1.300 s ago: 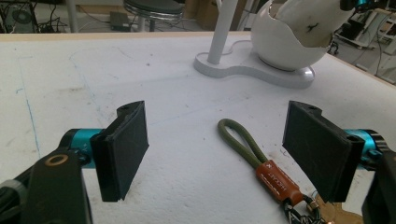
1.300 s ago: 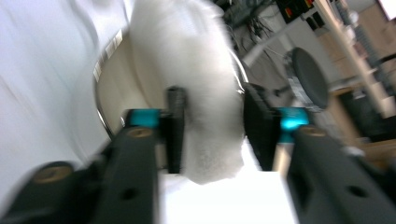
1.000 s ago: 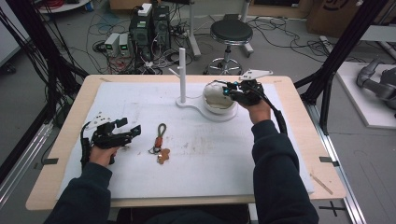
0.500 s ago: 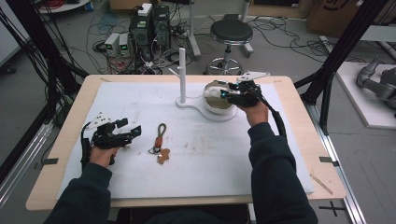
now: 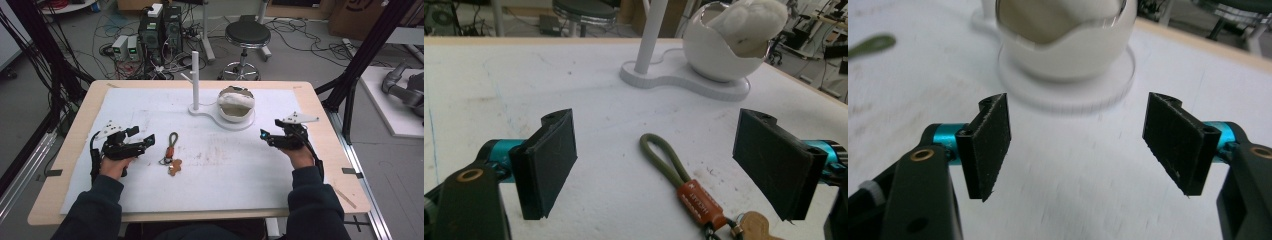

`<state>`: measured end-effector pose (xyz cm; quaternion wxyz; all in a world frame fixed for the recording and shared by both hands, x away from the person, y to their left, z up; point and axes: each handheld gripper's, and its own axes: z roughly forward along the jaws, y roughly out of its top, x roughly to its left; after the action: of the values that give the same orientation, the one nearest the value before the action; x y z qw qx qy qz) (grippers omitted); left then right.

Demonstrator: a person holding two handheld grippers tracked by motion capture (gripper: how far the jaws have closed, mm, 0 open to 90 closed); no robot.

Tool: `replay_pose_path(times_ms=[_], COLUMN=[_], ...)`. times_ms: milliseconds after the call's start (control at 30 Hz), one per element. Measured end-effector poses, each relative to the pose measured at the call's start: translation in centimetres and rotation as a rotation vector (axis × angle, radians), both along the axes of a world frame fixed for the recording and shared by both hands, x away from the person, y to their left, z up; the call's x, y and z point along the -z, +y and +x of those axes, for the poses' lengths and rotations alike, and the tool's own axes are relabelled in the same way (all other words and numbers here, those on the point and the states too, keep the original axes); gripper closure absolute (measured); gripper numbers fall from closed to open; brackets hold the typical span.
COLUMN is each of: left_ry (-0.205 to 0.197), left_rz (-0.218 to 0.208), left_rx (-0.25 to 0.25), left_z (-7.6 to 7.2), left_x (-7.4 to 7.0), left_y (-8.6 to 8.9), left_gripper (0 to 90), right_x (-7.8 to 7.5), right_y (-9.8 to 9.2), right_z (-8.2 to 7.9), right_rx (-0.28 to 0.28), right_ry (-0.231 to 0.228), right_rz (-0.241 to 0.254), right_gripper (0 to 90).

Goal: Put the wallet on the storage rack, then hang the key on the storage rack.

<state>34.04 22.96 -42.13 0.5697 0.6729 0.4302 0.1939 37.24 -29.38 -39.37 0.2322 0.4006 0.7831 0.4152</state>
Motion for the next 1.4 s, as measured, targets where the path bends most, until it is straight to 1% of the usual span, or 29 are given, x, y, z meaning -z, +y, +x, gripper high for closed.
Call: replay_pose_path(times_ms=[67,133,200,233,333,433,500,567,600,700,767,867,933,1067,1100,1167,1200,1267,1367,1400], left_ry=[-0.005,-0.004,-0.003,0.000,0.008,0.011,0.012,0.010,0.012,0.013,0.020,0.035,0.045,0.068,0.078,0.121,0.141,0.156,0.165,0.172], left_rz=[0.008,0.016,0.017,0.014,0.011,0.014,0.024,0.033,0.028,0.034,0.039,0.070,0.069,0.081,0.093,0.126,0.130,0.135,0.136,0.139], left_rx=[0.003,0.009,0.011,0.011,0.005,0.005,0.009,0.012,0.015,0.019,0.026,0.037,0.046,0.056,0.053,0.032,0.026,0.020,0.022,0.026], left_z=[-0.2,-0.3,-0.2,-0.2,-0.1,0.0,-0.1,-0.1,-0.1,0.0,0.1,0.3,0.4,0.4,0.4,0.4,0.5,0.5,0.1,0.1], left_x=[0.0,0.0,0.1,0.1,0.2,0.2,0.2,0.3,0.3,0.3,0.5,0.7,0.8,0.9,1.0,1.1,1.3,1.4,1.4,1.4], left_y=[-0.2,-0.3,-0.3,-0.2,0.1,0.1,0.0,-0.2,-0.3,-0.5,-0.6,-0.7,-0.7,-0.9,-1.0,-1.1,-1.2,-1.3,-1.7,-2.0], left_gripper=[17.5,17.5,17.6,17.6,17.8,18.1,18.6,18.8,18.9,18.9,18.9,19.5,20.9,24.3,26.5,31.3,32.1,33.1,35.8,38.0], right_x=[0.8,1.0,0.9,0.8,0.7,0.8,0.9,0.9,0.8,0.7,0.7,0.7,0.8,0.9,0.9,1.0,1.0,1.1,1.2,1.2], right_y=[-0.2,-0.3,-0.4,-0.4,-0.4,-0.5,-0.7,-0.8,-0.9,-1.2,-1.3,-1.4,-1.4,-1.1,-1.1,-1.1,-1.1,-1.1,-1.0,-1.0], right_z=[-0.9,-1.4,-1.7,-1.8,-1.9,-1.9,-2.0,-2.1,-2.2,-2.4,-2.5,-2.5,-2.4,-2.5,-2.5,-2.6,-2.6,-2.5,-2.5,-2.5], right_rx=[-0.016,-0.029,-0.023,-0.020,-0.018,-0.006,-0.003,0.002,0.008,0.016,0.018,0.029,0.029,0.028,0.027,0.025,0.022,0.014,0.012,0.012], right_ry=[0.012,0.013,0.000,-0.014,-0.029,-0.029,-0.024,-0.026,-0.029,-0.038,-0.038,-0.035,-0.035,-0.029,-0.032,-0.031,-0.034,-0.030,-0.027,-0.026], right_rz=[-0.023,-0.036,-0.025,-0.026,-0.017,-0.008,0.001,0.005,0.010,0.020,0.020,0.023,0.019,0.016,0.016,0.013,0.010,0.001,-0.003,-0.005], right_gripper=[26.5,25.2,24.6,24.4,23.2,23.3,23.3,23.5,23.6,23.8,23.8,23.9,23.8,24.2,24.2,24.3,24.4,24.8,24.8,24.9])
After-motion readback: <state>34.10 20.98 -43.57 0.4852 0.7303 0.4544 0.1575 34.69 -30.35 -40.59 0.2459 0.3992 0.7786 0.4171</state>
